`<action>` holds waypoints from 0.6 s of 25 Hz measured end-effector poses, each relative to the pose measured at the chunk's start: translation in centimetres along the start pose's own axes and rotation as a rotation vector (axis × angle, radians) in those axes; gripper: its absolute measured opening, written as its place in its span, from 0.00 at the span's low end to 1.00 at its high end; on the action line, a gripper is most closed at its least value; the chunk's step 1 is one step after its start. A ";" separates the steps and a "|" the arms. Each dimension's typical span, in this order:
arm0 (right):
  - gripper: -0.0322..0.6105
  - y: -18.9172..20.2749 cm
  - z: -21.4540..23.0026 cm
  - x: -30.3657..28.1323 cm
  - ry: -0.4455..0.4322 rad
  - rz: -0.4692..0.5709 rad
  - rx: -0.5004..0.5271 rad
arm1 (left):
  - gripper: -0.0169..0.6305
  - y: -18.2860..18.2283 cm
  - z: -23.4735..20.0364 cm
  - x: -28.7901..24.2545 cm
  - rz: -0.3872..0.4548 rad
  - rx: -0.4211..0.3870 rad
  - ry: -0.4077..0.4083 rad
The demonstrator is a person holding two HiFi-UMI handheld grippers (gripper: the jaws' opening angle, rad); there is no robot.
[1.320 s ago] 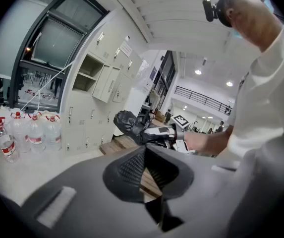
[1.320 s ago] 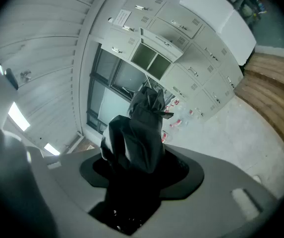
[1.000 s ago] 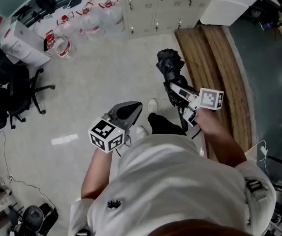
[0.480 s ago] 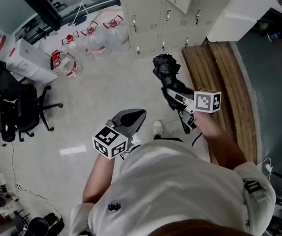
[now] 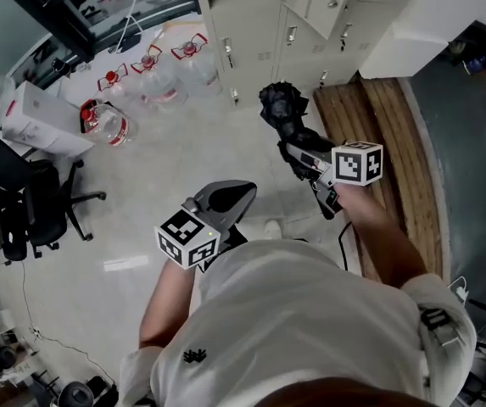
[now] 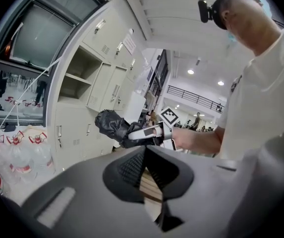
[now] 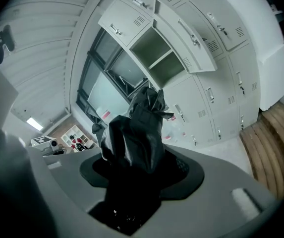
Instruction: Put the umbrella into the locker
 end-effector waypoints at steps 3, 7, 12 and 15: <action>0.41 -2.1 0.5 -2.8 0.029 0.017 0.015 | 0.11 -1.6 -3.7 -0.4 -0.002 -0.028 0.037; 0.41 -5.1 0.3 -6.4 0.075 0.057 0.018 | 0.11 -4.4 -8.6 -0.3 -0.025 -0.068 0.106; 0.41 -8.9 -0.1 -11.2 0.122 0.098 0.010 | 0.11 -8.1 -14.8 0.2 -0.045 -0.098 0.180; 0.41 -10.7 -0.1 -13.7 0.152 0.115 0.017 | 0.11 -9.3 -17.9 0.5 -0.058 -0.109 0.219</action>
Point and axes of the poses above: the fingertips, and each gripper's own axes: x backward along the fingers, z to its right, y out of its underside, the point moved 4 cm from there along x, backward along the fingers, and after that the axes turned 8 degrees about z, right-handed, at the moved point
